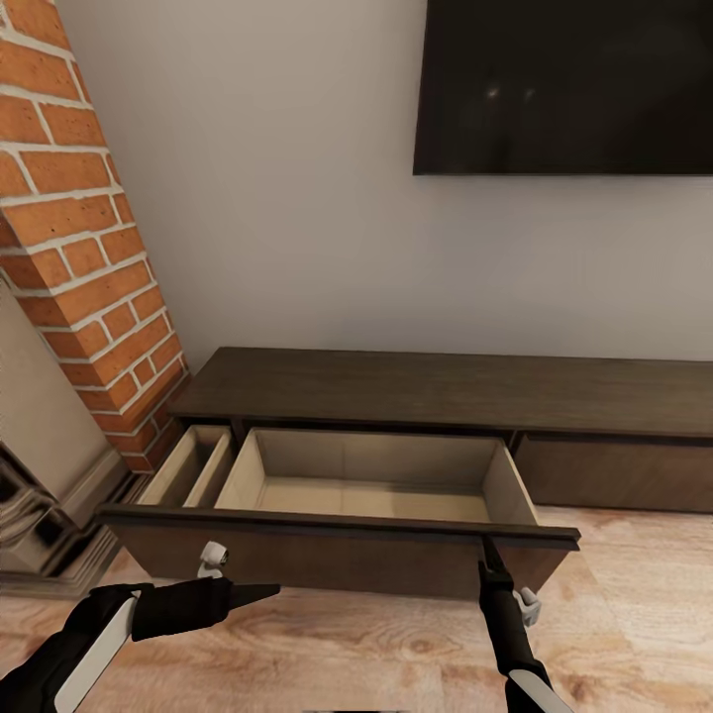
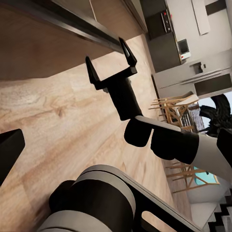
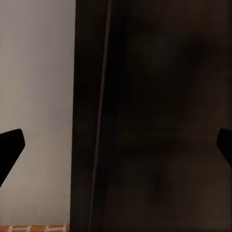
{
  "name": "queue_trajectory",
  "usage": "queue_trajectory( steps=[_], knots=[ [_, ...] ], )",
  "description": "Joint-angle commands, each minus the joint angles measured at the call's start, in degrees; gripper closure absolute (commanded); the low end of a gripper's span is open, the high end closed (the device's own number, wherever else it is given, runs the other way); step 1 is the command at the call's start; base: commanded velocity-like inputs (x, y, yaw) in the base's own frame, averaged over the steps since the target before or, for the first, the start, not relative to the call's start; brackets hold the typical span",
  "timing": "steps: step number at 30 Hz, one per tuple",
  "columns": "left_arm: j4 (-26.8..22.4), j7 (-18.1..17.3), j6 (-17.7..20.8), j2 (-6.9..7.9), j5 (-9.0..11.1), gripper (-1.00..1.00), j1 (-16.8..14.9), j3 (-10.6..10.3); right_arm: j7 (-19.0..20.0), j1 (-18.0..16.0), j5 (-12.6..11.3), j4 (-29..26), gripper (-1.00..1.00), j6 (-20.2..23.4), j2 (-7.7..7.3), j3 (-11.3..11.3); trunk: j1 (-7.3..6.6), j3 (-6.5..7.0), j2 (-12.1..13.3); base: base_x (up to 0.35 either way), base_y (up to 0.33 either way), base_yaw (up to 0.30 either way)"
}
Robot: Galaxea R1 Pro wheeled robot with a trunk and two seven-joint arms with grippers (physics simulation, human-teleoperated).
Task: Place each of the two pumpkins and all three candles from the living room inside a cabinet in the living room (use any cabinet), then make sure every cabinet is closed, and position the cauldron so it is next to a table in the living room.
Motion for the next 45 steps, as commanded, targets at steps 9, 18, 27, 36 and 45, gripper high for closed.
queue_trajectory(
  steps=[9,18,27,36,45],
  knots=[
    [0.0,0.0,0.5,0.12,0.5,-1.00,0.0,0.0,-4.4,0.0,-0.1,-0.1,-1.00,4.7,-0.21,0.8,-0.02,-0.05,0.0,-0.112,0.000,0.000],
    [0.0,0.0,0.5,0.22,0.5,-1.00,0.0,0.0,-9.2,0.0,-0.1,-0.1,-1.00,9.4,-0.35,0.9,-0.02,-0.05,0.0,-0.118,0.000,0.000],
    [0.0,-1.2,1.2,0.31,1.5,-1.00,0.1,0.2,-24.4,-0.4,0.1,-0.7,-1.00,17.7,-0.09,1.0,-0.02,-0.05,0.0,-0.007,0.000,0.000],
    [-0.3,-0.8,6.7,0.38,0.7,-1.00,0.1,0.4,-28.7,-0.5,1.9,-0.1,-1.00,24.8,-0.29,5.5,-1.77,1.39,3.2,0.000,0.000,0.000],
    [0.0,1.8,7.0,0.44,-0.3,-1.00,0.0,1.3,-28.9,-0.3,4.0,0.0,-1.00,25.5,-0.49,10.5,-3.75,3.01,6.8,0.000,0.000,0.000]
  ],
)
